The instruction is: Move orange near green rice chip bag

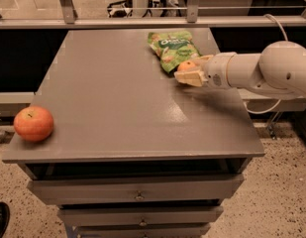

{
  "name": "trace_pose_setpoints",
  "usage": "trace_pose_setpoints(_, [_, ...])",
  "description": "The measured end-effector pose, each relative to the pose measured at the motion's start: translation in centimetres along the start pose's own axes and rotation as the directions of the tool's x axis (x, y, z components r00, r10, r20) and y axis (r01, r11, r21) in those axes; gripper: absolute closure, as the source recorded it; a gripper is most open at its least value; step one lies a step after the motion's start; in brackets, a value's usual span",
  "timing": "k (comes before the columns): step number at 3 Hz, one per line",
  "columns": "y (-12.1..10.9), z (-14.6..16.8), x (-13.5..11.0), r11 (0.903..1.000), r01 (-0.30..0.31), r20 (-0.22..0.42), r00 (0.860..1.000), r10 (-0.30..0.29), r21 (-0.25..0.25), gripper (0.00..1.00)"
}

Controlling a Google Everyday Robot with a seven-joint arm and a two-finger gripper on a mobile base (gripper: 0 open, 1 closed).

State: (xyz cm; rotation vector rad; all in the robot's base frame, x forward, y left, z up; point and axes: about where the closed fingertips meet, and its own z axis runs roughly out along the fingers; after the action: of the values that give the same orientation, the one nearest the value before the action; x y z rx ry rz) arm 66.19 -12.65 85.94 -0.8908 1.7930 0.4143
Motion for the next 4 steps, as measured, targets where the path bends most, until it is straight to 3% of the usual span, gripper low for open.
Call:
trace_pose_setpoints(1, [0.2,0.1,0.7,0.9999,-0.011,-0.009,1.0,0.011,-0.004,0.0])
trace_pose_setpoints(3, [0.9,-1.4,0.0,1.0,0.007,-0.004,1.0,-0.007,-0.002,0.0])
trace_pose_setpoints(4, [2.1,-4.4,-1.5,0.9986,0.04,0.037,0.999,-0.039,-0.034,0.0])
